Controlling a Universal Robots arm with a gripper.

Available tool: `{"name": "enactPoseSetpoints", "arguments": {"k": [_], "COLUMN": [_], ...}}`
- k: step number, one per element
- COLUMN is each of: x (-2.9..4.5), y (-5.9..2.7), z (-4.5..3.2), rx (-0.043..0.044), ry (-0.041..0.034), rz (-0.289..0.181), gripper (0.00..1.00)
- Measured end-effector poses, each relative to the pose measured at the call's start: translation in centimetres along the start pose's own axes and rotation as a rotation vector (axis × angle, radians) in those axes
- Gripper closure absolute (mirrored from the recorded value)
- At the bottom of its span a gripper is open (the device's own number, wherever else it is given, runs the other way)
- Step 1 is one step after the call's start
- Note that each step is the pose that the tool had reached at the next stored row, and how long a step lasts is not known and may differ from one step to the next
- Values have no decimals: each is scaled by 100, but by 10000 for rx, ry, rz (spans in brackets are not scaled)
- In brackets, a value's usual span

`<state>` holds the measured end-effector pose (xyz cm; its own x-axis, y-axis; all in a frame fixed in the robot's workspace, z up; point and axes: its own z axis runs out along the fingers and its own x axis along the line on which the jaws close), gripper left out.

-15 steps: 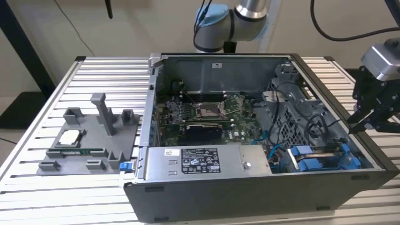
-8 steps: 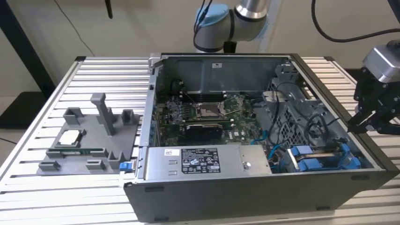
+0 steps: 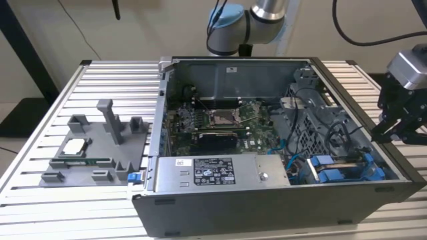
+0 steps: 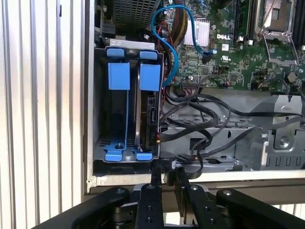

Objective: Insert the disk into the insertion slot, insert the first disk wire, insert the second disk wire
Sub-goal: 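Insert the second disk wire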

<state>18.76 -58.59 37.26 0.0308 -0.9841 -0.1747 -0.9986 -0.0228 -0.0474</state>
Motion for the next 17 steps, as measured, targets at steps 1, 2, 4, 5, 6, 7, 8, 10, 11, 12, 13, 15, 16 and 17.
{"name": "enactPoseSetpoints", "arguments": {"k": [1,2,4,5,6,7,8,10,11,12,13,15,16,17], "x": [1,1,2,3,3,3,4,5,5,5,5,5,5,5], "y": [1,3,5,6,7,10,12,18,22,25,28,32,32,32], "z": [4,7,12,14,16,19,21,27,29,30,30,31,31,31], "rx": [2,3,3,4,4,5,6,12,17,21,25,29,30,30], "ry": [0,1,1,2,2,0,0,0,3,5,7,7,7,7], "rz": [1,1,2,3,5,7,11,44,71,98,117,139,143,146], "gripper": [74,74,74,74,74,74,74,74,76,76,82,84,84,84]}}
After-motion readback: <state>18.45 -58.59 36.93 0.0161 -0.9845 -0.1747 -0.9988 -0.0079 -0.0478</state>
